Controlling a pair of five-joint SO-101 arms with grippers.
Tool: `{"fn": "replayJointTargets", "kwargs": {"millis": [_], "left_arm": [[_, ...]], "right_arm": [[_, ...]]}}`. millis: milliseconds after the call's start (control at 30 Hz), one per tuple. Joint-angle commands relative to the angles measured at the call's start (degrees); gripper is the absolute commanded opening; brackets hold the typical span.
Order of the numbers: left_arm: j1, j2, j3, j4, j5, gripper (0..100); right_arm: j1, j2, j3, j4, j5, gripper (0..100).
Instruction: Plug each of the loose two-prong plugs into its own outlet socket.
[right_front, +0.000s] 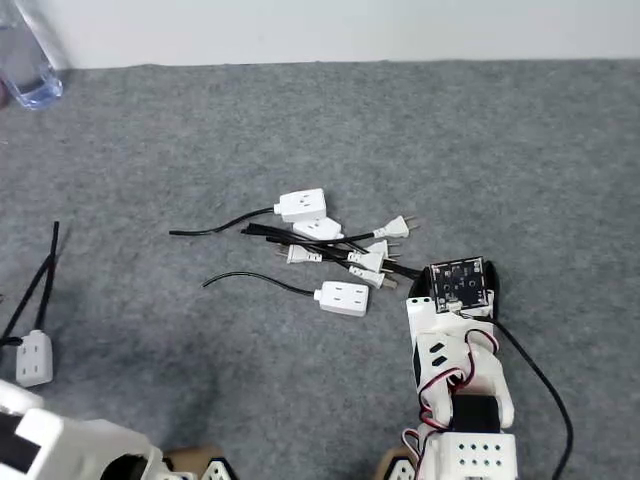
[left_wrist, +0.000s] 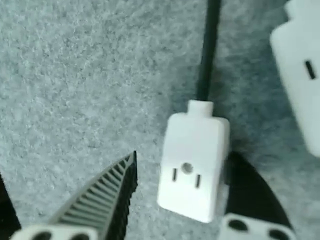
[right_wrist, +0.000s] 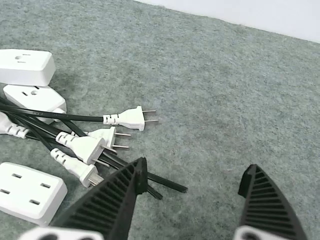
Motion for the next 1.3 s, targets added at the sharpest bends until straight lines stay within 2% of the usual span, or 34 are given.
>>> {"fn": "replayJointTargets", "kwargs": {"millis": [0, 67, 200, 433, 500, 833, 933, 1133, 1267], "left_arm": [[0.35, 3.34, -2.86, -1.67, 0.26, 9], [0.88, 3.6, -2.77, -1.67, 0.26, 0], [2.46, 3.69, -2.68, -0.09, 0.35, 1], [8.44, 0.18, -7.6, 20.4, 0.62, 1], [10.2, -1.14, -8.48, 24.0, 1.76, 1], [15.47, -0.44, -8.75, 24.79, 9.49, 1], [15.56, -0.53, -8.84, 25.41, 11.69, 7], [15.65, -2.55, -14.9, 33.85, 11.69, 30], [17.49, -8.18, -21.14, 40.18, 11.87, 33]], "right_arm": [[-1.19, 0.84, 0.7, -0.4, 0.62, 30.2], [-1.19, 0.84, 0.7, -0.4, 0.62, 30.2], [-1.19, 0.84, 0.7, -0.4, 0.62, 30.2], [-1.19, 0.84, 0.7, -0.31, 0.62, 30.2], [-1.19, 0.84, 0.7, -0.31, 0.62, 30.2], [-1.01, 0.84, 0.7, -0.31, 0.62, 30.2], [-1.01, 0.84, 0.7, -0.31, 0.62, 30.2], [-1.1, 0.84, 0.7, -0.31, 0.62, 30.2], [-1.1, 0.84, 0.7, -0.31, 0.62, 30.2]]}}
